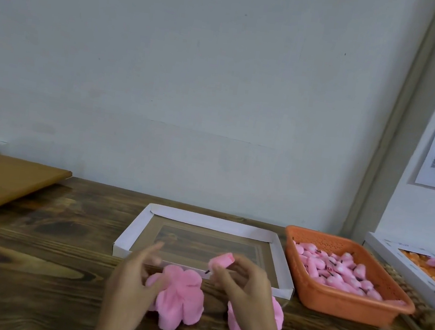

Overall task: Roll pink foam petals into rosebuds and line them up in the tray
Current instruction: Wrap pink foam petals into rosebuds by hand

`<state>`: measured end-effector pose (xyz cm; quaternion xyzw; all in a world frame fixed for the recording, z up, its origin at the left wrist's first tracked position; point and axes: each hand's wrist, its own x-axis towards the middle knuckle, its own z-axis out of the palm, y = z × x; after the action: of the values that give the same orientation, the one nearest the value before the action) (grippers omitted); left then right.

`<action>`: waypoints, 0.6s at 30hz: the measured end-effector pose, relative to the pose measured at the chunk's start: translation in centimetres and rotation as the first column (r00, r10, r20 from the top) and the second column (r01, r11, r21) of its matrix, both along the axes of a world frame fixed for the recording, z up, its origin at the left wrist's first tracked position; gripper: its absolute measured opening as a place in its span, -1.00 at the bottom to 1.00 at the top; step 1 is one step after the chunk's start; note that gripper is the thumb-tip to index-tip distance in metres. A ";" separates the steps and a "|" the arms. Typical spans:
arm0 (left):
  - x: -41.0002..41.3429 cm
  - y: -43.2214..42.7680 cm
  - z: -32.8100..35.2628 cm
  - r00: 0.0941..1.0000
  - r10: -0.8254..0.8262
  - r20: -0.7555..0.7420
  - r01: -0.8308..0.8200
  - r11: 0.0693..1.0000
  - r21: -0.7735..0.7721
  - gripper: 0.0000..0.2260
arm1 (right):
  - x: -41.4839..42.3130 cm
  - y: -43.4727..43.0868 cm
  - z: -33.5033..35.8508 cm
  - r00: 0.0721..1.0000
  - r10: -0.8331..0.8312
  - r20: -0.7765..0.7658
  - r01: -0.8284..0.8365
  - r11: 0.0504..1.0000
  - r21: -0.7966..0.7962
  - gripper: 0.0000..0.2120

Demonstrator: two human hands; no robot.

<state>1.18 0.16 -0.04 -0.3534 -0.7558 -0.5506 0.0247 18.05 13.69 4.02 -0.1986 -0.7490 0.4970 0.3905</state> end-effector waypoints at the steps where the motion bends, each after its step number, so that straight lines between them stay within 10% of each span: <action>1: -0.5 -0.3 -0.2 0.991 0.121 -0.049 -0.126 0.984 -0.126 -0.57 | 0.1 0.2 0.0 1.000 -0.023 0.000 0.023 1.000 -0.003 -0.93; 4: -0.8 -0.6 -0.8 0.984 0.174 -0.048 -0.178 0.897 -0.404 -0.61 | 0.5 0.4 0.2 1.000 -0.027 0.010 0.028 0.999 -0.029 -0.92; 18: 0.7 0.3 0.4 0.983 0.182 -0.013 -0.183 0.976 -0.115 -0.92 | 0.9 0.5 -0.2 1.000 0.012 -0.006 -0.012 0.997 -0.075 -0.92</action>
<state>1.86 0.44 0.35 -0.2841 -0.8157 -0.5009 0.0555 18.95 14.15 3.77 -0.2073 -0.7299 0.5277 0.3819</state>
